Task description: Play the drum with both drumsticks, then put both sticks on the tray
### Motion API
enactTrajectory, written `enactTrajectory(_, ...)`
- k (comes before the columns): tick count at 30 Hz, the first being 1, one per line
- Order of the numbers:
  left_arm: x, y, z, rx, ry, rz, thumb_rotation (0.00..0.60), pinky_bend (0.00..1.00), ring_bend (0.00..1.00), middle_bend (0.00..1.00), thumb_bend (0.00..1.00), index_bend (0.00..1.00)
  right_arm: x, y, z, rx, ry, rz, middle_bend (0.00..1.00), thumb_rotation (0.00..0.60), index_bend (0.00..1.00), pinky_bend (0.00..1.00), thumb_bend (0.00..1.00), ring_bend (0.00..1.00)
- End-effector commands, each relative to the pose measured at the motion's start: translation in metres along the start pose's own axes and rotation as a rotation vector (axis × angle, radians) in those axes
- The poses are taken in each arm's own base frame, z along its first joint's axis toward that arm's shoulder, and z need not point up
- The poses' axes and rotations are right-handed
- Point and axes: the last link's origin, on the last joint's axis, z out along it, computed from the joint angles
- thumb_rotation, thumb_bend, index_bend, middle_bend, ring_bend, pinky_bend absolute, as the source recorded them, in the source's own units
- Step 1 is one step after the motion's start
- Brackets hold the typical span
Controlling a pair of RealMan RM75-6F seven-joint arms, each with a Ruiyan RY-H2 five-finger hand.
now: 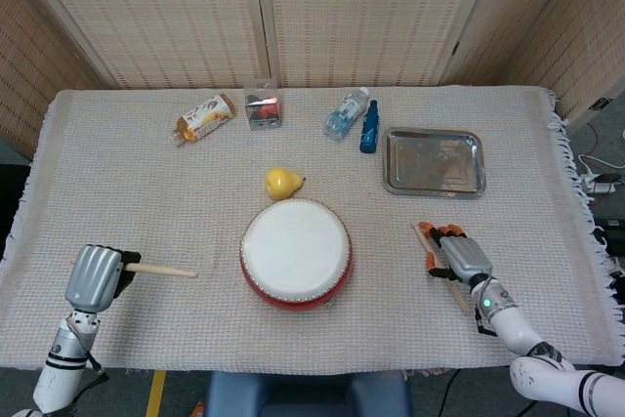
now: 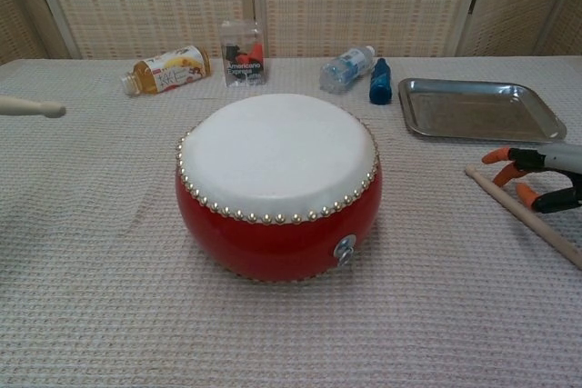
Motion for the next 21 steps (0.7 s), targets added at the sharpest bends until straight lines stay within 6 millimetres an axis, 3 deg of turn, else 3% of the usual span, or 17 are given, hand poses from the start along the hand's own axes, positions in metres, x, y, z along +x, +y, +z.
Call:
enactTrajectory(1,0.0,-0.001,0.0,0.003,0.001,-0.002,0.6,1.0,1.0,1.0,0.63,1.0,-0.003,-0.009,-0.001,0.032,-0.008,-0.003,0.18,0.35,0.0,0.0,0.75,0.0)
enactTrajectory(11,-0.003,-0.001,-0.001,0.005,-0.006,-0.005,0.6,1.0,1.0,1.0,0.63,1.0,-0.02,-0.045,-0.017,0.175,-0.069,-0.014,0.18,0.349,0.0,0.0,0.75,0.0)
enactTrajectory(21,-0.005,-0.003,-0.001,0.011,-0.012,-0.007,0.6,1.0,1.0,1.0,0.63,1.0,-0.031,-0.063,-0.039,0.267,-0.096,-0.058,0.18,0.357,0.0,0.0,0.75,0.0)
